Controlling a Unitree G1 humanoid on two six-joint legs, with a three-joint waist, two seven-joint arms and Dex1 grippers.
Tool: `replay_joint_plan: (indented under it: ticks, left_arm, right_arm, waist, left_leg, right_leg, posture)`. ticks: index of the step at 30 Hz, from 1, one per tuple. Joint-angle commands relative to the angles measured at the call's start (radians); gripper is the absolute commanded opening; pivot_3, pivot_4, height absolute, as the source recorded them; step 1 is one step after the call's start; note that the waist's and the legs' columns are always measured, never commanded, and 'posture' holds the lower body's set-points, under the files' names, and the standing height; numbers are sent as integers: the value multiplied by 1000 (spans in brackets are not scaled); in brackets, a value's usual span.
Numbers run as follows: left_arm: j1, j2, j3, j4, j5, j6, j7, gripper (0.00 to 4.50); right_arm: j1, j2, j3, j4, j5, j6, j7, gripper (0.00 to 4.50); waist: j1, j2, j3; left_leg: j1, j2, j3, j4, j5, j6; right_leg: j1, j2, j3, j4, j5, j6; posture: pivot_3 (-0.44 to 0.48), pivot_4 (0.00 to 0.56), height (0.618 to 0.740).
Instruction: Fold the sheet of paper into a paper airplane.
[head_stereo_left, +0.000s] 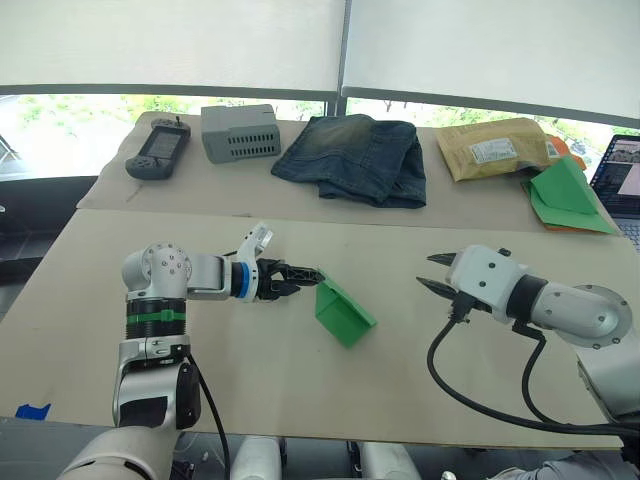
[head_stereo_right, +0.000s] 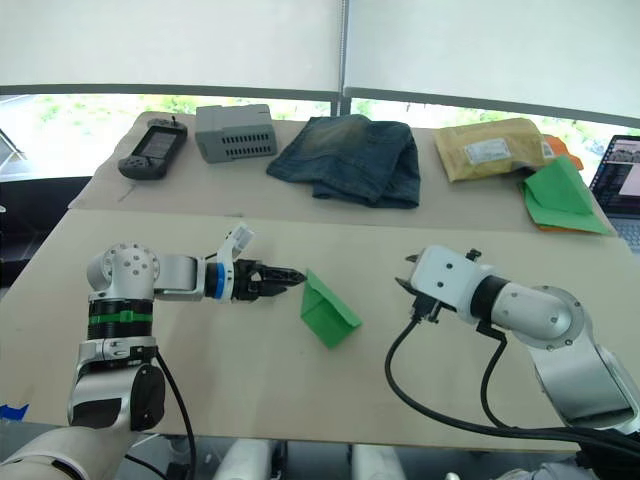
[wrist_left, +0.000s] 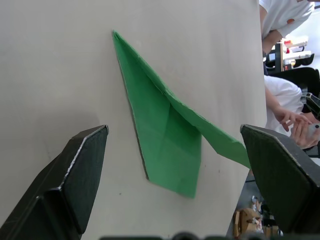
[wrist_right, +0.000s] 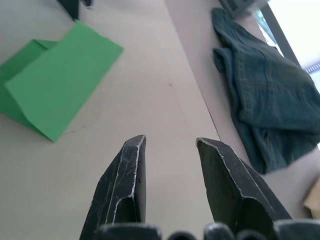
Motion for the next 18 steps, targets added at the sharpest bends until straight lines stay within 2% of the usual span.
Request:
replay_joint_plan:
  ticks: [1, 3, 10, 11, 12, 18]
  left_arm:
    - [-28, -17, -13, 23, -69, 3, 60, 4500]
    - [-39, -31, -8, 48, -73, 3, 94, 4500]
    - [-75, -84, -20, 107, -118, 3, 156, 4500]
    - [-78, -94, -12, 114, -118, 3, 166, 3965]
    - [-81, -99, -7, 120, -120, 3, 173, 3744]
    - [-96, -125, 20, 137, -136, 3, 218, 1683]
  right_arm:
    - [22, -14, -35, -34, 43, -38, 58, 1826]
    - [33, -16, -37, -42, 43, -33, 69, 1826]
    - [34, -8, -33, -39, 25, -17, 59, 1826]
    - [36, -8, -34, -39, 24, -16, 58, 1876]
    - [38, -9, -35, -39, 24, -18, 58, 1876]
    - [64, 2, -69, -51, 60, -3, 60, 1876]
  waist:
    - [0, 0, 0]
    - [0, 0, 0]
    - [2, 0, 0]
    - [2, 0, 0]
    - [1, 0, 0]
    - [-1, 0, 0]
  left_leg:
    - [-1, -1, 0, 0, 0, 0]
    - [-1, -2, -1, 0, 0, 0]
    - [0, -7, -4, 0, 1, -1]
    - [0, -7, -5, 0, 1, -1]
    - [0, -7, -5, 0, 1, -1]
    - [0, -8, -5, 0, 1, -1]
  right_leg:
    - [0, -1, 0, 0, 0, 0]
    - [0, -2, 0, 0, 3, -5]
    - [1, -4, 0, 0, 4, -4]
    - [2, -4, 0, 0, 4, -4]
    - [2, -4, 0, 0, 4, -4]
    - [1, -4, 0, 0, 4, -4]
  posture:
    - [0, 150, 740]
    - [0, 150, 740]
    - [0, 150, 740]
    - [0, 150, 740]
    - [0, 150, 740]
    - [0, 150, 740]
